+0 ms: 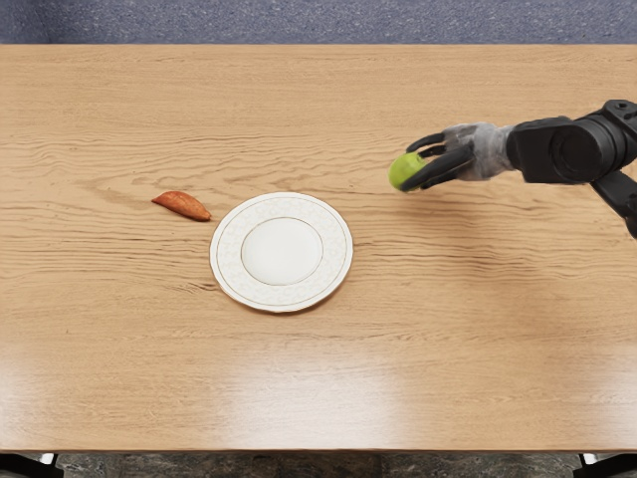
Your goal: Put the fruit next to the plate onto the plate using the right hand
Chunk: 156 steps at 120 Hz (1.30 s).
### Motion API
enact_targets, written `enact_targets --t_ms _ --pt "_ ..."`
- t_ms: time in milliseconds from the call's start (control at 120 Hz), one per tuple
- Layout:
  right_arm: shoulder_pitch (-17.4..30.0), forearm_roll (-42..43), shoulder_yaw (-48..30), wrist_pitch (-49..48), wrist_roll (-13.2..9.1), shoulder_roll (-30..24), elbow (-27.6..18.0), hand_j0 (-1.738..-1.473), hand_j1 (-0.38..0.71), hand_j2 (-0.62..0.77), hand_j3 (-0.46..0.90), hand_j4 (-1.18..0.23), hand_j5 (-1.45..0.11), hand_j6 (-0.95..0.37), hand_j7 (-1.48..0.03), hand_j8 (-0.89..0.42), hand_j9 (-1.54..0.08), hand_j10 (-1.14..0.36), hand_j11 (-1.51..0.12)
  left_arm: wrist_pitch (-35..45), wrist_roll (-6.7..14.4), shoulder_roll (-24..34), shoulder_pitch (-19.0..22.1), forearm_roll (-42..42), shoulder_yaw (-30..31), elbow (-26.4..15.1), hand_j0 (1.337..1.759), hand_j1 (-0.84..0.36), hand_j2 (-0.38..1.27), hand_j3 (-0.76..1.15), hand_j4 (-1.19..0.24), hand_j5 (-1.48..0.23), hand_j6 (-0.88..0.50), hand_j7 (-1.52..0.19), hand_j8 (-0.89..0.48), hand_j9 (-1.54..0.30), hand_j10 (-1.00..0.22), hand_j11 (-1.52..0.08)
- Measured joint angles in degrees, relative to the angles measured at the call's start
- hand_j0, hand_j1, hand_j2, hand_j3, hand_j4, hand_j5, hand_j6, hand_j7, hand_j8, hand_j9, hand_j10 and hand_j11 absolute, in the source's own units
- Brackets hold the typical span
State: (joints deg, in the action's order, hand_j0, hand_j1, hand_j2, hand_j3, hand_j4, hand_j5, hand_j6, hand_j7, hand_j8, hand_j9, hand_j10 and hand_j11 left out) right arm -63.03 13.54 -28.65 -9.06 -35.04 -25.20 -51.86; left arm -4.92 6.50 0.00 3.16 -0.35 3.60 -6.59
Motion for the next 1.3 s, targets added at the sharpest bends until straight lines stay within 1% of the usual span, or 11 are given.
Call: enact_targets --t_ms 92,200,450,675,717,833,883,925,1008,1208,1300 --pt "1.3 -7.1 -4.0 -13.7 0.0 -1.7 3.8 -1.653 0.29 0.36 0.00 -0.81 -1.18 -0.33 -1.12 -0.32 -1.15 -0.84 -1.16 0.0 0.0 0.0 0.0 0.0 0.0 0.0 1.658 0.33 0.00 0.00 -0.01 -0.02 -0.01 -0.02 -0.01 -0.02 -0.01 -0.02" --pt "2.3 -10.2 -5.8 -20.4 0.0 -0.9 5.2 -1.652 0.26 0.32 0.00 -0.83 -1.17 -0.36 -1.13 -0.35 -1.16 -0.85 -1.17 0.0 0.0 0.0 0.0 0.0 0.0 0.0 1.658 0.33 0.00 0.00 -0.01 -0.02 -0.01 -0.02 -0.01 -0.02 -0.01 -0.02" --pt "3.1 -8.6 -6.0 -23.4 0.0 11.9 7.3 -1.654 0.28 0.34 0.00 -0.85 -1.18 -0.33 -1.13 -0.33 -1.18 -0.85 -1.18 0.0 0.0 0.0 0.0 0.0 0.0 0.0 1.658 0.33 0.00 0.00 -0.01 -0.02 -0.01 -0.02 -0.01 -0.02 -0.01 -0.02" --pt "3.4 -8.1 -4.4 -23.4 0.0 15.4 7.9 -1.655 0.26 0.31 0.00 -0.85 -1.18 -0.34 -1.13 -0.33 -1.18 -0.85 -1.19 0.0 0.0 0.0 0.0 0.0 0.0 0.0 1.658 0.34 0.00 0.00 -0.01 -0.02 -0.01 -0.02 -0.01 -0.02 -0.01 -0.02" --pt "3.6 -8.0 -4.2 -23.4 0.0 15.6 8.0 -1.655 0.23 0.26 0.00 -0.77 -1.07 -0.35 -1.03 -0.34 -1.07 -0.77 -1.07 0.0 0.0 0.0 0.0 0.0 0.0 0.0 1.658 0.34 0.00 0.00 -0.01 -0.02 -0.01 -0.02 -0.01 -0.02 -0.01 -0.02" --pt "3.7 -7.9 -3.4 -23.4 0.0 15.8 8.7 -1.656 0.00 0.14 0.00 -0.45 -0.62 -0.22 -0.60 -0.21 -0.62 -0.45 -0.63 0.0 0.0 0.0 0.0 0.0 0.0 0.0 1.658 0.34 0.00 0.00 -0.01 -0.02 -0.01 -0.02 -0.01 -0.02 -0.01 -0.02" --pt "3.7 -7.9 -3.2 -23.5 0.0 15.7 8.9 -1.657 -0.08 0.11 0.00 -0.36 -0.49 -0.17 -0.47 -0.16 -0.49 -0.25 -0.49 0.0 0.0 0.0 0.0 0.0 0.0 0.0 1.658 0.34 0.00 0.00 -0.01 -0.02 -0.01 -0.02 -0.01 -0.02 -0.01 -0.02" --pt "3.6 -7.9 -3.1 -23.6 0.0 15.5 9.0 -1.657 -0.13 0.09 0.00 -0.29 -0.40 -0.14 -0.38 -0.13 -0.40 -0.20 -0.40 0.0 0.0 0.0 0.0 0.0 0.0 0.0 1.658 0.34 0.00 0.00 -0.01 -0.02 -0.01 -0.02 -0.01 -0.02 -0.01 -0.02" --pt "3.6 -8.2 -3.5 -24.8 0.0 12.7 8.6 -1.657 -0.20 0.06 0.00 -0.19 -0.26 -0.09 -0.26 -0.09 -0.26 -0.13 -0.27 0.0 0.0 0.0 0.0 0.0 0.0 0.0 1.658 0.34 0.00 0.00 -0.01 -0.02 -0.01 -0.02 -0.01 -0.02 -0.01 -0.02" --pt "3.8 -9.5 -6.2 -25.8 0.0 -5.2 8.3 -1.658 -0.29 0.02 0.00 -0.07 -0.10 -0.03 -0.10 -0.03 -0.10 -0.05 -0.10 0.0 0.0 0.0 0.0 0.0 0.0 0.0 1.658 0.33 0.00 0.00 -0.01 -0.02 -0.01 -0.02 -0.01 -0.02 -0.01 -0.02" --pt "3.9 -9.7 -6.7 -25.9 0.0 -10.1 8.2 -1.658 -0.31 0.01 0.00 -0.04 -0.06 -0.02 -0.06 -0.02 -0.06 -0.03 -0.06 0.0 0.0 0.0 0.0 0.0 0.0 -0.1 1.658 0.33 0.00 0.00 -0.01 -0.02 -0.01 -0.02 -0.01 -0.02 -0.01 -0.02"
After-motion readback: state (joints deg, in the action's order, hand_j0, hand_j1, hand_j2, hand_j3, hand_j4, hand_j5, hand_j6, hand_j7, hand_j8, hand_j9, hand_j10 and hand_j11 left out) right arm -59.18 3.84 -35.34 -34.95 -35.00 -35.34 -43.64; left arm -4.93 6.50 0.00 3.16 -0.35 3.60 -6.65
